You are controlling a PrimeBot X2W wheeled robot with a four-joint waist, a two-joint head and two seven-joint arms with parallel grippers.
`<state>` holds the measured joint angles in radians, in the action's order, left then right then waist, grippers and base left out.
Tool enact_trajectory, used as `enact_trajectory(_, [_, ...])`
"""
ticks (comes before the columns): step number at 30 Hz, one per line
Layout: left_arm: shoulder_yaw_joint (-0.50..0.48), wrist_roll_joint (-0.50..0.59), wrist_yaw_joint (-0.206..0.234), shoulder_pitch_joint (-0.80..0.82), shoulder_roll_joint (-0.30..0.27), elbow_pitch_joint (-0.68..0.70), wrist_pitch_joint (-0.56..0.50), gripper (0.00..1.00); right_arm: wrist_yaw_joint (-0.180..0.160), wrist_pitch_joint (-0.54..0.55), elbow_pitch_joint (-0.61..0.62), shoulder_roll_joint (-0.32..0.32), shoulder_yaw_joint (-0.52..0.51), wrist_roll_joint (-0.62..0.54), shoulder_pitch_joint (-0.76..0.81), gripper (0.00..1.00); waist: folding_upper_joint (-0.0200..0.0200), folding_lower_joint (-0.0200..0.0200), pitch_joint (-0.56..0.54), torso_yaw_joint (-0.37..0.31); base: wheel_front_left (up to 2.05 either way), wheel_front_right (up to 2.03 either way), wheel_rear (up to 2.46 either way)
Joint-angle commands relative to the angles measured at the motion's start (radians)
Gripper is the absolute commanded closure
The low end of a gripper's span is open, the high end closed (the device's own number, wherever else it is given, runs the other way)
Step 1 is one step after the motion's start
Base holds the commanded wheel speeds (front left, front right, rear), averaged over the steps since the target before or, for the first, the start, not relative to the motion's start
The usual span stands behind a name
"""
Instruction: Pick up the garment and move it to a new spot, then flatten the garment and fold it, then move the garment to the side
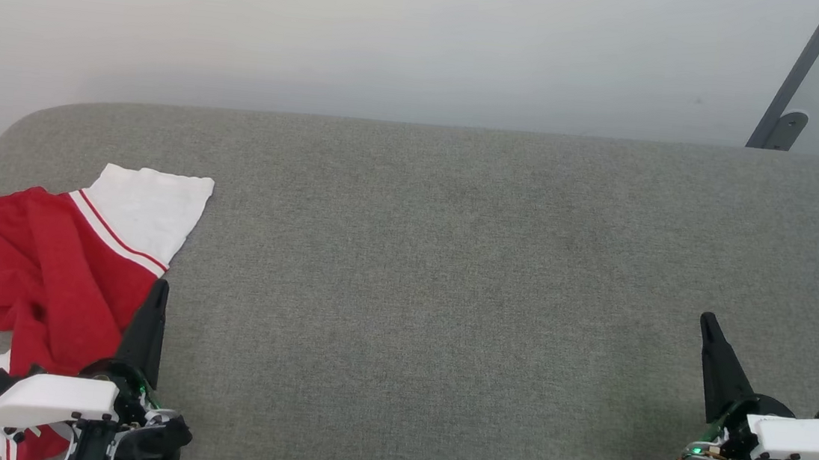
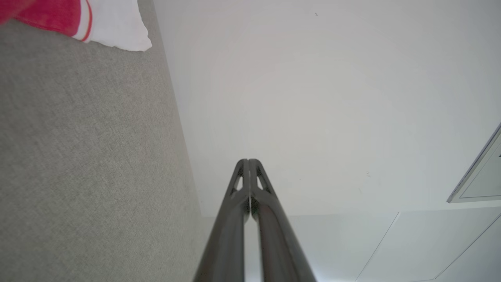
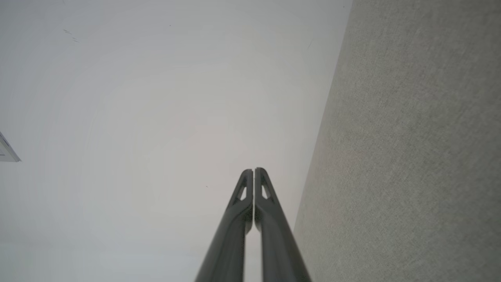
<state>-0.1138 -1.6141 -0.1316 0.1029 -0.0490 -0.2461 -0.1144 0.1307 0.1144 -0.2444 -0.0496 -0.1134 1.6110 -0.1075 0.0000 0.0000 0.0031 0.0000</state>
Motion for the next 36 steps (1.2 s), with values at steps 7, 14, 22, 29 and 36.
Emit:
enact_trajectory(7, [-0.001,0.003,0.002,0.014,-0.002,0.000,-0.002,1.00,0.000,0.000,-0.003,0.002,0.000,0.004,-0.004,1.00,0.0000,0.0000,0.000,0.000,0.00,0.00,0.00])
enact_trajectory(14, [-0.001,0.002,0.002,0.014,-0.002,0.000,-0.002,1.00,0.000,0.000,-0.003,0.002,0.000,0.004,-0.004,1.00,0.0000,0.0000,0.000,0.000,0.00,0.00,0.00])
enact_trajectory(22, [-0.001,0.002,0.002,0.014,-0.002,0.000,-0.002,1.00,0.000,0.000,-0.003,0.002,0.000,0.004,-0.004,1.00,0.0000,0.0000,0.000,0.000,0.00,0.00,0.00])
enact_trajectory(29, [0.001,0.001,0.000,-0.018,0.008,-0.025,0.001,0.00,0.000,0.000,-0.027,0.003,0.002,0.000,0.017,0.00,0.0000,0.0000,0.000,0.000,0.00,0.00,0.00])
enact_trajectory(36, [0.006,0.035,0.003,0.022,-0.009,-0.033,0.022,0.00,0.000,-0.009,-0.061,-0.013,0.005,-0.012,-0.041,0.00,0.0000,0.0000,0.000,0.001,0.00,0.00,0.00])
